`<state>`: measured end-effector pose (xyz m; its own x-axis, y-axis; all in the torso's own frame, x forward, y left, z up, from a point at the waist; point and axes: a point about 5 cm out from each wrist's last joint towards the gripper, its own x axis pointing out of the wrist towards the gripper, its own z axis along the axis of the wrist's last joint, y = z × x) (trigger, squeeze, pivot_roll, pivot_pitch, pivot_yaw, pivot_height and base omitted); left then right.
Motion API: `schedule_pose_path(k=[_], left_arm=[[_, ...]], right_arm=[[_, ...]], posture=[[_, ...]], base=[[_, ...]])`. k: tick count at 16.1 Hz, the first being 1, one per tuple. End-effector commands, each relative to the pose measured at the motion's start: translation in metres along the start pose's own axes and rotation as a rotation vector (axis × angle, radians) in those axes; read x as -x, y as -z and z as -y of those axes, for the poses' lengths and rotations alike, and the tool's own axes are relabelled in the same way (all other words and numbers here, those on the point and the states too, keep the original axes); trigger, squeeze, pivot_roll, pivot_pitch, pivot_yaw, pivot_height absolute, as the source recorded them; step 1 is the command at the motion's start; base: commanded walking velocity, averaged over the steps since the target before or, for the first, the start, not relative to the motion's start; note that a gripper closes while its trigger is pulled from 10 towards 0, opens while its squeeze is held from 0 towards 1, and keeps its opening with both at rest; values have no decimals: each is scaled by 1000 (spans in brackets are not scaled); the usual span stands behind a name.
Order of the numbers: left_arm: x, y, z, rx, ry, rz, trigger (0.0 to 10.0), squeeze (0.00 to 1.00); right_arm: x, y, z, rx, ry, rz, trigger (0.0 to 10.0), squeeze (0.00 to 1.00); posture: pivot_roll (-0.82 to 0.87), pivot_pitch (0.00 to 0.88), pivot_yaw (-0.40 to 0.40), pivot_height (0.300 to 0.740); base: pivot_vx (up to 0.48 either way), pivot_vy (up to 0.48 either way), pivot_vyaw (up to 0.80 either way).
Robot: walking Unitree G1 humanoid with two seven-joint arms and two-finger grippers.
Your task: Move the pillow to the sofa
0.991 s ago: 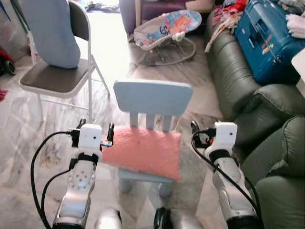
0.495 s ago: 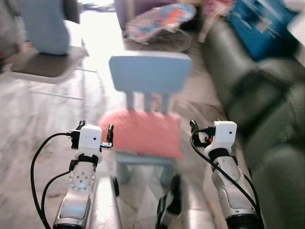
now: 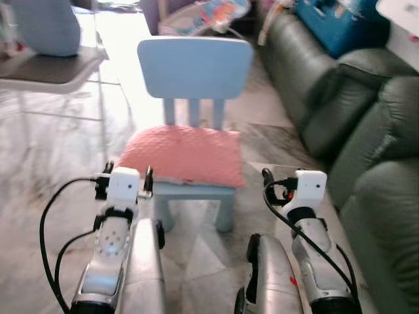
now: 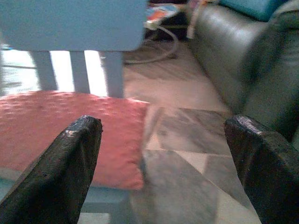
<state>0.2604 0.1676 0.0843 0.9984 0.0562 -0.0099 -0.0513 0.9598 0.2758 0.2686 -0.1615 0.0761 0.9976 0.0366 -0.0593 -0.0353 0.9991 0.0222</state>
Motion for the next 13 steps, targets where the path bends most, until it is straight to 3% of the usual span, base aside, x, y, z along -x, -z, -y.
schedule_pose_path(k=[1, 3, 8, 11, 13], left_arm=[[3, 5, -1, -4, -2, -24, 10000, 0], [2, 4, -1, -8, -4, -19, 10000, 0], [1, 4, 1, -7, 5, -15, 10000, 0], [1, 5, 2, -2, 6, -21, 10000, 0], [0, 5, 3, -1, 3, -25, 10000, 0]], right_arm=[[-2, -5, -4, 5, -25, 19, 10000, 0], [-3, -5, -5, 3, -36, 20, 10000, 0], [-2, -8, -14, 19, -102, 33, 10000, 0], [-3, -8, -14, 9, -106, 35, 10000, 0], [-4, -9, -14, 8, -115, 36, 10000, 0]], posture=[[27, 143, -44, 553], [26, 144, -43, 553], [24, 144, -45, 553], [22, 142, -46, 553], [21, 139, -47, 553]], base=[[0, 0, 0], [0, 0, 0], [313, 0, 0], [331, 284, 0], [0, 0, 0]])
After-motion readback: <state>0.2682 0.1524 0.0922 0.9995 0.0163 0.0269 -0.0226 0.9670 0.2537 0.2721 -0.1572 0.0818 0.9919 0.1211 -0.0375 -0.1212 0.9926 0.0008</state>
